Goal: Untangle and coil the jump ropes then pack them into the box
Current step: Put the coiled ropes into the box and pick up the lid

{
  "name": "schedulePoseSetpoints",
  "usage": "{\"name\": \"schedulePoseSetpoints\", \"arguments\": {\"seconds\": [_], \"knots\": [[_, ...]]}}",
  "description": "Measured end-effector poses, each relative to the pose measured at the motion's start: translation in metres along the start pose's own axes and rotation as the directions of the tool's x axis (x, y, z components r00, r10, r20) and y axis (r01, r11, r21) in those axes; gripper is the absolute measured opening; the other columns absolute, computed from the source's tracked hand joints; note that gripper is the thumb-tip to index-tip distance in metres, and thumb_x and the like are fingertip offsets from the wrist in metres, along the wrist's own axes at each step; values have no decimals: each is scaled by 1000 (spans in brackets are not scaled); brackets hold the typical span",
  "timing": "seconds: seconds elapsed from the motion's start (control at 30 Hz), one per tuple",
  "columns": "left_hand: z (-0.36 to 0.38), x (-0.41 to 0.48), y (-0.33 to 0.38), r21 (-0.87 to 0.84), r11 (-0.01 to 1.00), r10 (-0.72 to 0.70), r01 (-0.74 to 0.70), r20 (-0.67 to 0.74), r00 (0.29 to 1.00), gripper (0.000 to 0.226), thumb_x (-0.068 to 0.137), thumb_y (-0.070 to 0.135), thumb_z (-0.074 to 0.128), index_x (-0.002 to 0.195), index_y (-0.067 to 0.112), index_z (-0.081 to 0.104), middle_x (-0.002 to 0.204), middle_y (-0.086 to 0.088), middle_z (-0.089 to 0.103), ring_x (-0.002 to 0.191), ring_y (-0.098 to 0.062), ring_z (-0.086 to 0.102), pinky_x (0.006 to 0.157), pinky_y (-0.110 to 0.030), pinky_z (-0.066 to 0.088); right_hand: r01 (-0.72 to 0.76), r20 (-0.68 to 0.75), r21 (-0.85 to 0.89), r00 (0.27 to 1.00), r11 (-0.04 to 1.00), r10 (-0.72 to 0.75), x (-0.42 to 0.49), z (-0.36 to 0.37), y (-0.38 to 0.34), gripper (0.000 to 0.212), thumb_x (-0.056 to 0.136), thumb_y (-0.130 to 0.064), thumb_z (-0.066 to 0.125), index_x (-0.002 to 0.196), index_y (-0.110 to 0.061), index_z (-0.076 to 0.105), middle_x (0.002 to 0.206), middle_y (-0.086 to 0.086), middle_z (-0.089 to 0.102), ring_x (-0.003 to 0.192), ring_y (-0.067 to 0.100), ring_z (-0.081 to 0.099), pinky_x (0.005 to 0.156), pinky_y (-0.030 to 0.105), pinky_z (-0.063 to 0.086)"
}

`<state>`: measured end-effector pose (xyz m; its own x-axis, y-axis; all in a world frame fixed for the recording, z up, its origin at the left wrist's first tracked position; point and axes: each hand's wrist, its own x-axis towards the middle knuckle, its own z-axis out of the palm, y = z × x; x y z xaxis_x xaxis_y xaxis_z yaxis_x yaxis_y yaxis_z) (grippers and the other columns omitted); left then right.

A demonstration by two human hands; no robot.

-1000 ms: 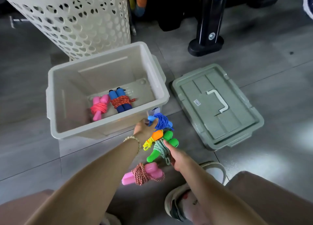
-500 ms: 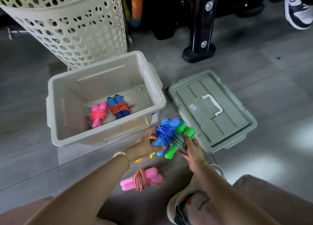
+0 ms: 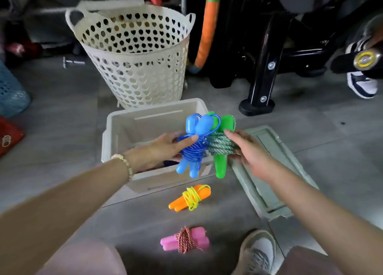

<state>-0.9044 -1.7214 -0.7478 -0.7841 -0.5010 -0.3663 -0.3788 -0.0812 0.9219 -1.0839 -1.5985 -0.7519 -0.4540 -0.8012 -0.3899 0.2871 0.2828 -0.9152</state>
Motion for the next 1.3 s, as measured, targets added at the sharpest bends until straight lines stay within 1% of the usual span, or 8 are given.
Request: {"name": "schedulePoseSetpoints", "arguments": {"seconds": [0.2,0.33,0.4,0.6,0.77,1.03,1.17,1.3], "knots": [[-92,27,-16,112,994,40,-2,-333,942,15,92,34,58,84,23,64,70,8,68,64,-6,63,64,-27,52,1,38,-163,999,987,5,80,64,-22,7,90,-20,60,88,-14,58,81,5,60,69,12,56,50,13,51],[-122,65,-85,211,953,-115,216,-405,907,39,76,52,70,79,13,68,66,3,68,56,-9,58,55,-29,47,-52,-29,-424,999,904,44,148,79,13,14,89,-27,63,88,-12,61,96,9,62,77,16,56,65,24,48],[-119,81,-124,243,916,-197,320,-421,885,67,58,70,66,83,8,69,73,-5,68,61,-16,58,60,-34,49,-98,-72,-539,995,836,70,174,81,42,29,88,-31,63,105,-8,63,105,10,64,89,21,57,72,26,43],[-103,110,-200,145,890,-280,432,-574,769,54,71,51,76,110,17,61,99,3,67,88,-14,62,72,-21,43,-231,-105,-634,971,738,214,211,81,103,57,90,-32,60,134,1,43,136,18,50,123,29,48,98,29,36],[-86,123,-202,429,720,-176,545,-647,742,68,73,69,60,116,17,55,117,-5,58,112,-26,54,95,-31,42,-253,-52,-722,948,645,313,218,82,133,57,88,-36,63,132,-3,46,133,16,53,119,29,51,100,33,40],[-100,90,-169,364,857,-117,365,-552,825,54,79,57,64,114,18,50,110,1,61,100,-19,59,84,-28,45,-91,47,-688,984,720,170,197,70,93,64,87,-40,62,141,-18,36,147,4,39,131,21,41,109,33,32],[-92,51,-131,642,736,142,216,-457,878,52,84,53,60,122,20,50,125,4,55,119,-19,50,96,-33,40,-12,165,-509,980,861,112,134,49,48,37,92,-24,57,127,-16,51,131,-1,52,120,11,49,106,31,36],[-65,2,-104,774,632,348,24,-311,885,50,82,57,55,116,21,55,111,7,59,107,-14,54,83,-30,43,1,132,-387,990,922,54,65,21,40,22,92,-14,57,113,-13,59,111,0,62,103,13,58,92,31,47]]}}
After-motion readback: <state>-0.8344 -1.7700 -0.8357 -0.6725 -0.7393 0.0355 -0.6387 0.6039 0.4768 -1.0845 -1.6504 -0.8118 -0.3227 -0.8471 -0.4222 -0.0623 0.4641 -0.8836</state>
